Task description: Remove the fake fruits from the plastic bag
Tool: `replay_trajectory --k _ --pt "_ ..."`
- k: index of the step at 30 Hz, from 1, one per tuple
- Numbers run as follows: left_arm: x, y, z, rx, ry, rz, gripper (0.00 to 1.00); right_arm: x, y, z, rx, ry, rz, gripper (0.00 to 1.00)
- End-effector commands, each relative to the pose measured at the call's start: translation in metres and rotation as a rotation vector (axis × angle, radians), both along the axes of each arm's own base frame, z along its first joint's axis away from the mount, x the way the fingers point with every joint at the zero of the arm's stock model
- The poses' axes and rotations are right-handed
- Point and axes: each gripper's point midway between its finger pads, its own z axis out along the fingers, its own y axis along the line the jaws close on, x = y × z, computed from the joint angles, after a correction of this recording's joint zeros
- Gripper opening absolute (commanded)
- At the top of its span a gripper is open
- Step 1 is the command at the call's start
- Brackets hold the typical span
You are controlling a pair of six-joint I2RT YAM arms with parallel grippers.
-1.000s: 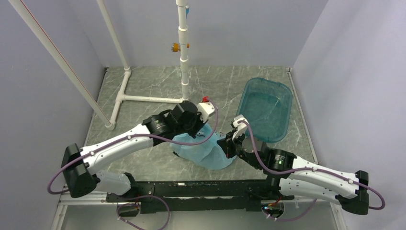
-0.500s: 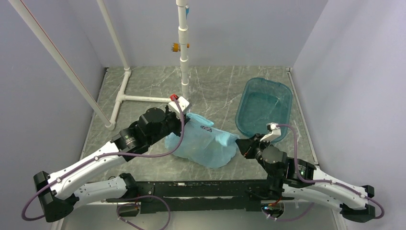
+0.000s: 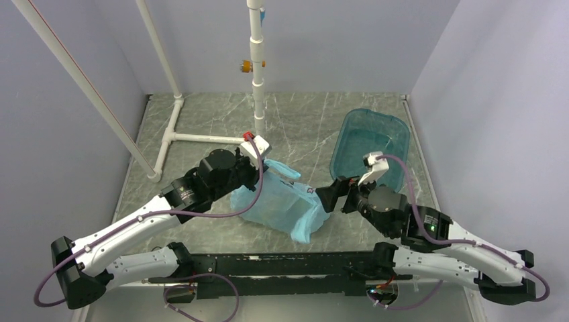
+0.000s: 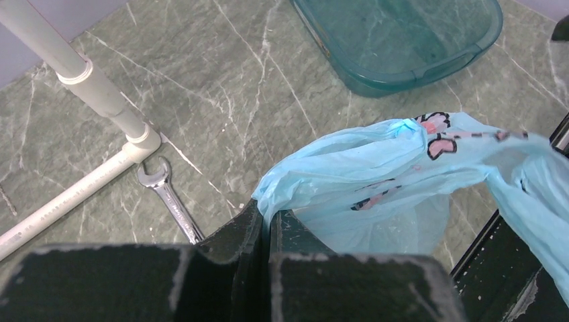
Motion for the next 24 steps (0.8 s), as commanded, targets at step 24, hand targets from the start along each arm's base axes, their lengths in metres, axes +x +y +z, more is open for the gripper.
replay_trajectory --k 24 --pt "-0.003 0.01 0.042 -0.101 -0.097 0.012 0.0 0.02 -0.042 -0.081 -0.178 0.1 -0.342 0.77"
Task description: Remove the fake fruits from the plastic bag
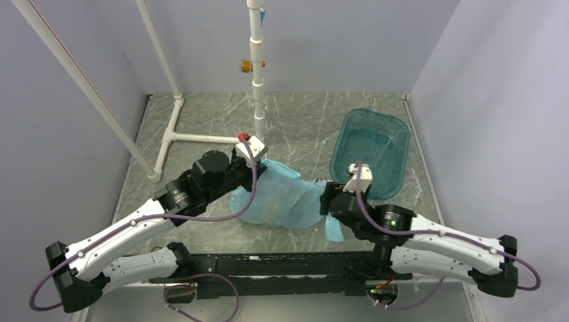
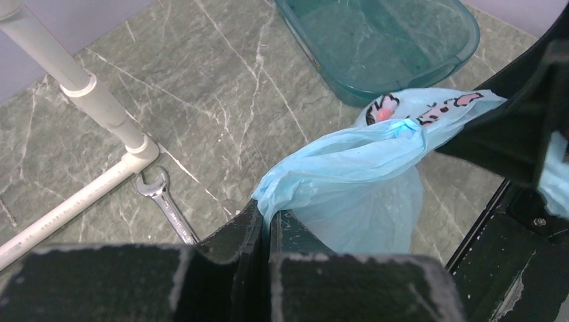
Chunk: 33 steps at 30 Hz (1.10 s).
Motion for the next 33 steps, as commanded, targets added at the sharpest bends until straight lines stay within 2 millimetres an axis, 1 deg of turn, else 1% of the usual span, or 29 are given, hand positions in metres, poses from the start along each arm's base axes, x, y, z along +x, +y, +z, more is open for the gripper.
replay_trajectory --k 1,3,4,5,6,7,8,10,12,14,15,16,17,20,22,24,28,30,31,32,33 --pt "0.004 0.01 0.03 -0.072 -0.078 0.042 0.0 0.004 -0.03 0.014 0.079 -0.101 -0.089 0.79" --pt "0.003 0.013 0.032 -0.082 -0.087 0.047 0.0 0.001 -0.03 0.015 0.127 -0.106 -0.071 0.87" --pt "0.002 0.013 0.032 -0.085 -0.088 0.047 0.0 -0.001 -0.027 0.016 0.157 -0.106 -0.055 0.89" --pt "0.001 0.013 0.033 -0.093 -0.089 0.045 0.0 -0.002 -0.023 0.016 0.186 -0.106 -0.036 0.86" --pt "0.001 0.013 0.034 -0.099 -0.09 0.041 0.0 -0.003 -0.019 0.017 0.219 -0.109 -0.015 0.75" --pt "0.0 0.012 0.034 -0.102 -0.088 0.036 0.0 -0.005 -0.014 0.019 0.254 -0.112 0.002 0.61" --pt "-0.001 0.012 0.033 -0.103 -0.081 0.033 0.0 -0.005 -0.009 0.02 0.291 -0.119 0.015 0.5" --pt "-0.002 0.011 0.032 -0.103 -0.071 0.027 0.02 -0.005 0.003 0.027 0.353 -0.141 0.054 0.43" --pt "-0.001 0.012 0.03 -0.098 -0.069 0.035 0.06 -0.005 0.008 0.03 0.371 -0.151 0.081 0.34" --pt "0.001 0.014 0.029 -0.091 -0.072 0.049 0.08 -0.006 0.01 0.033 0.37 -0.154 0.094 0.21" --pt "0.002 0.014 0.029 -0.089 -0.074 0.053 0.12 -0.006 0.011 0.035 0.366 -0.152 0.098 0.13" --pt "0.001 0.014 0.028 -0.086 -0.075 0.051 0.2 -0.007 0.012 0.036 0.361 -0.151 0.112 0.05" --pt "0.001 0.014 0.029 -0.087 -0.078 0.048 0.31 -0.009 0.015 0.037 0.36 -0.146 0.134 0.0" --pt "-0.002 0.01 0.028 -0.087 -0.078 0.016 0.64 -0.013 0.025 0.039 0.345 -0.147 0.209 0.0" --pt "-0.004 0.006 0.028 -0.084 -0.08 -0.01 0.77 -0.015 0.03 0.039 0.337 -0.144 0.239 0.0" --pt "-0.004 0.003 0.027 -0.076 -0.078 -0.023 0.85 -0.017 0.035 0.04 0.332 -0.142 0.275 0.0" --pt "0.002 0.006 0.024 -0.052 -0.071 0.016 0.85 -0.019 0.04 0.037 0.322 -0.139 0.304 0.0" --pt "0.006 0.01 0.025 -0.05 -0.077 0.045 0.82 -0.019 0.042 0.035 0.32 -0.137 0.313 0.0" --pt "0.008 0.012 0.026 -0.053 -0.084 0.06 0.79 -0.019 0.044 0.035 0.321 -0.138 0.318 0.0" --pt "0.009 0.014 0.028 -0.056 -0.088 0.068 0.74 -0.02 0.045 0.032 0.316 -0.134 0.322 0.0" --pt "0.009 0.016 0.029 -0.06 -0.091 0.072 0.64 -0.019 0.045 0.029 0.312 -0.13 0.319 0.0"
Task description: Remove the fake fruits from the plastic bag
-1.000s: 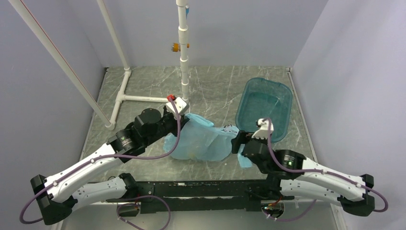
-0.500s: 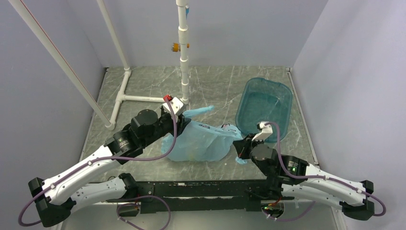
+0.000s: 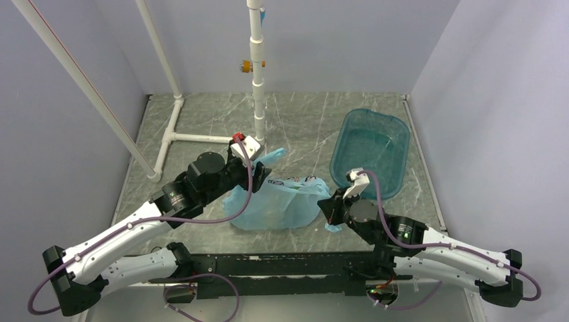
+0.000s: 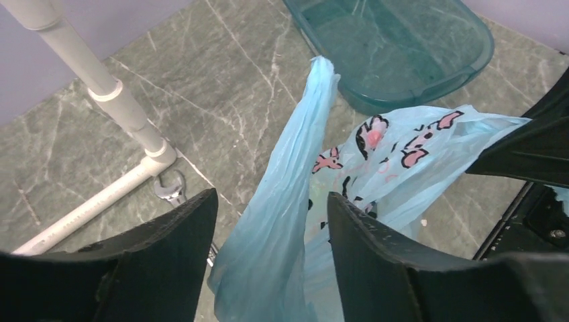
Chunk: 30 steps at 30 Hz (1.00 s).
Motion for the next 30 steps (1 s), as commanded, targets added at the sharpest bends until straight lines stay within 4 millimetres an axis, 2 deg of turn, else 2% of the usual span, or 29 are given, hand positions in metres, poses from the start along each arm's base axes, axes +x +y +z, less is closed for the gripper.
replay_trajectory --k 1,2,3,4,5,8,10,13,18,22,24,26,27,30 --pt "0.007 0.01 0.023 -0.048 -0.057 0.054 0.48 0.001 0.01 0.009 0.03 -0.024 0.029 0.0" --pt "0.007 0.013 0.026 -0.039 -0.082 0.051 0.32 0.002 0.009 0.007 0.024 -0.018 0.016 0.0" --pt "0.006 0.016 0.03 -0.047 -0.097 0.056 0.21 0.004 0.005 0.004 0.018 -0.009 -0.008 0.0" --pt "0.005 0.02 0.034 -0.064 -0.108 0.065 0.15 0.006 -0.001 0.001 0.01 0.004 -0.049 0.0" --pt "0.003 0.024 0.04 -0.086 -0.129 0.072 0.13 0.009 -0.011 -0.001 0.009 0.019 -0.112 0.0" --pt "-0.004 0.039 0.052 -0.146 -0.186 0.091 0.05 0.019 -0.065 -0.01 0.005 0.062 -0.407 0.0" --pt "-0.009 0.046 0.061 -0.191 -0.227 0.091 0.0 0.018 -0.08 -0.009 0.036 0.06 -0.465 0.0" --pt "-0.018 0.05 0.069 -0.236 -0.267 0.06 0.0 0.015 -0.071 0.004 0.101 0.018 -0.371 0.0" --pt "-0.025 0.032 0.065 -0.222 -0.242 -0.041 0.0 0.001 -0.029 0.022 0.111 -0.078 -0.065 0.37" --pt "-0.026 0.019 0.059 -0.203 -0.204 -0.091 0.0 0.0 -0.022 0.026 -0.024 -0.074 -0.009 0.59" --pt "-0.029 0.014 0.057 -0.198 -0.196 -0.122 0.0 0.002 -0.017 0.035 -0.105 -0.091 0.031 0.7" --pt "-0.032 0.01 0.056 -0.196 -0.193 -0.151 0.0 0.004 -0.011 0.051 -0.17 -0.121 0.072 0.8" --pt "-0.033 0.009 0.056 -0.196 -0.194 -0.163 0.0 0.005 -0.007 0.068 -0.177 -0.144 0.093 0.83" --pt "-0.036 0.009 0.057 -0.201 -0.198 -0.173 0.0 0.012 0.0 0.101 -0.193 -0.192 0.099 0.85"
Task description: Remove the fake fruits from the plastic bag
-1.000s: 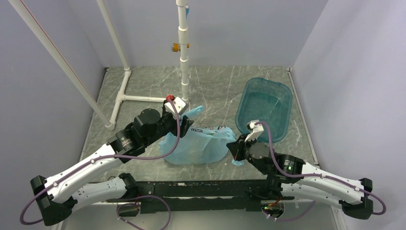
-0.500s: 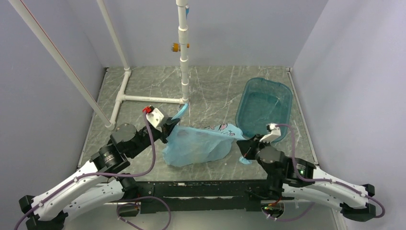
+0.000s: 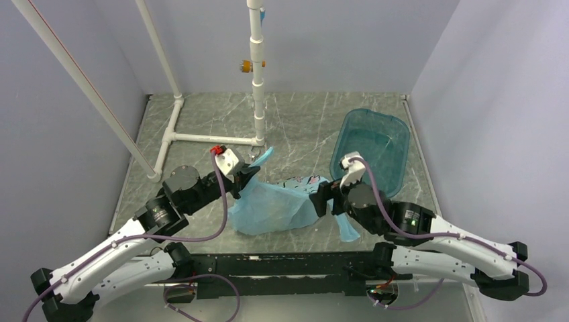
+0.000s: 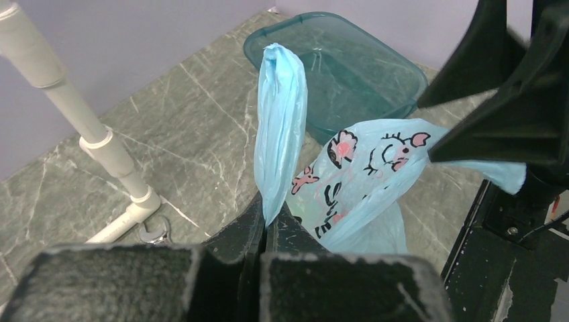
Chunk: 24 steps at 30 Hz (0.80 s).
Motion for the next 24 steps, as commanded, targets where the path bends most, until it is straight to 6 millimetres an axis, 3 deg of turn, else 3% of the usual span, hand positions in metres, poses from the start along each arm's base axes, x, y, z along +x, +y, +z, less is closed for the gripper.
replay_trajectory --k 1,4,7,10,14,16,20,24 --pt "-0.009 -0.002 0.033 -0.067 -0.069 -0.055 0.0 0.008 0.011 0.067 -0.005 -0.134 0.075 0.86" --pt "-0.009 0.002 0.035 -0.071 -0.078 -0.041 0.0 0.01 0.029 0.087 0.052 -0.177 0.123 0.88" --pt "-0.008 0.004 0.034 -0.069 -0.078 -0.027 0.0 0.016 0.046 0.089 0.074 -0.176 0.154 0.87" --pt "-0.005 0.007 0.031 -0.06 -0.069 -0.005 0.0 0.032 0.055 0.076 0.082 -0.122 0.143 0.8" --pt "-0.003 0.007 0.028 -0.053 -0.061 0.006 0.0 0.04 0.078 0.05 0.149 0.009 0.303 0.73" --pt "-0.003 0.007 0.027 -0.051 -0.06 0.008 0.0 0.04 0.089 0.038 0.14 0.053 0.368 0.75" --pt "0.0 0.008 0.026 -0.048 -0.053 0.024 0.0 0.039 0.109 0.015 0.111 0.126 0.46 0.89" --pt "0.0 0.008 0.025 -0.047 -0.052 0.025 0.0 0.041 0.121 -0.001 0.107 0.181 0.486 0.88"
